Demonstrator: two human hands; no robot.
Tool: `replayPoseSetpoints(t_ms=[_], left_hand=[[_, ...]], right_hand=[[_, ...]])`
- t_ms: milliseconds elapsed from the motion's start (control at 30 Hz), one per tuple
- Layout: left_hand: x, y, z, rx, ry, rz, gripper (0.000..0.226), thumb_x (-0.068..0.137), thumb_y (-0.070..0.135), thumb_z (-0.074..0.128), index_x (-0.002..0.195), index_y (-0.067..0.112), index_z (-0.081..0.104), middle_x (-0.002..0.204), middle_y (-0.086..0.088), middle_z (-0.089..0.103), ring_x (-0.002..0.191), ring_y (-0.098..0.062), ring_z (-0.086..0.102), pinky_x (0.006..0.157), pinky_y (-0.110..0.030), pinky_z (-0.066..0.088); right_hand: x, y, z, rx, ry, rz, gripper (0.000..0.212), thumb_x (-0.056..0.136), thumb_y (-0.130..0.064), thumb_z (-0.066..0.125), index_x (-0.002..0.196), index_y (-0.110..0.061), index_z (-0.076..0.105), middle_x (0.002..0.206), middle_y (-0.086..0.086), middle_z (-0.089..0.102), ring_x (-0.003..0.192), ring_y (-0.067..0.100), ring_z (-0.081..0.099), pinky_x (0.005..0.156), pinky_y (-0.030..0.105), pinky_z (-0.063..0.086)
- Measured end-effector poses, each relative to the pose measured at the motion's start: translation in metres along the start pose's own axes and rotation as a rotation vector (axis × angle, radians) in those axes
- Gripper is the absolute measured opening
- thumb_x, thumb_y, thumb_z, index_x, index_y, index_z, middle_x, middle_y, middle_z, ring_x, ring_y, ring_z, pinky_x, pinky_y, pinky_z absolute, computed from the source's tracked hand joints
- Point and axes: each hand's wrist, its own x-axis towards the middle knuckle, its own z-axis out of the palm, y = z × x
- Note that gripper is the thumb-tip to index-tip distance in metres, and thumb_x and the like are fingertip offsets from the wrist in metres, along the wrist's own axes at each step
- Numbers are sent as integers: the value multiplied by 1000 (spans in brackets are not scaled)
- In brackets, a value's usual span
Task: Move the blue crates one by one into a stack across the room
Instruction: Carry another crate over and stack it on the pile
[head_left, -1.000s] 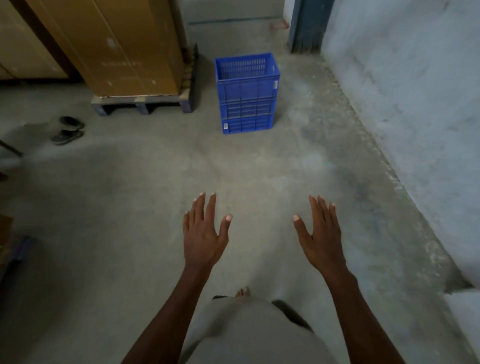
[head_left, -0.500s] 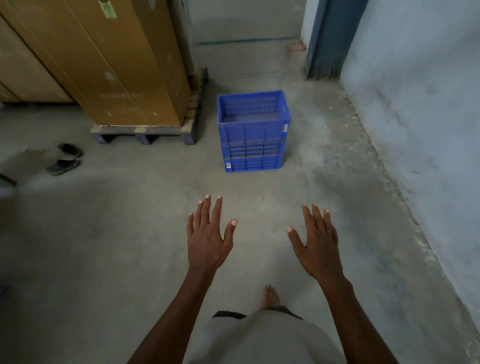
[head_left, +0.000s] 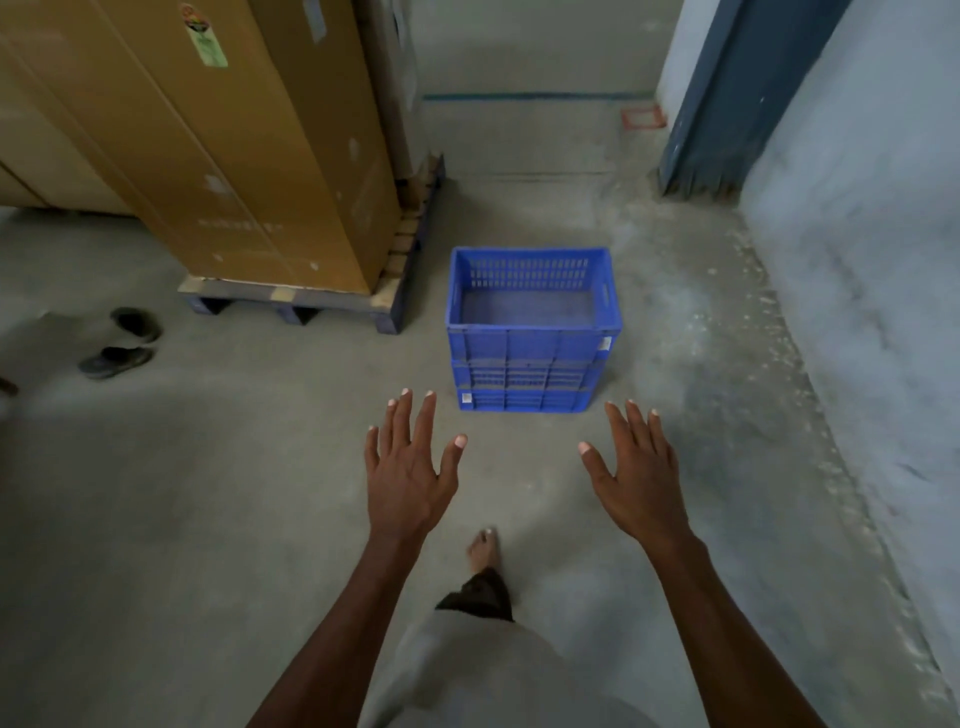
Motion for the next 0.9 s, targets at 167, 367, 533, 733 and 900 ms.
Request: replayPoseSetpoints(t_ms=[167,367,533,733,900], left_hand=[[132,6,36,29,-24,64,69,98,64,32,156,27,36,164,-5,30,153,-25,24,121,-49,22],[278,14,88,106,-97,131,68,96,65,32,153,28,42,160,-7,38,150,-28,30,117,-50,26],[388,10,149,181,-178,107,69,97,64,31,150,23,46,156,-11,44,143,-34,40,113,-51,31],[474,0,233,281,-356,62,65,96,58,38,138,14,59,138,-17,59,124,-38,56,100,-50,43],[522,-20,300,353,-437,32,67,92,56,41,135,8,59,132,-17,61,118,-38,58,95,-50,46]], right_hand=[[117,7,6,-21,-22,64,68,97,-56,45,155,-22,32,164,7,25,153,32,13,117,52,22],[256,27,9,-20,-69,131,68,99,-55,42,157,-23,28,165,6,23,152,33,14,118,49,19],[388,67,41,-39,-170,155,69,99,-54,45,157,-21,29,162,10,28,149,38,23,117,51,25],[516,111,91,-103,-350,227,66,98,-49,49,152,-14,37,152,15,41,137,41,38,108,53,37],[585,144,133,-169,-452,303,62,98,-47,49,148,-11,39,146,17,45,131,42,42,103,53,40]])
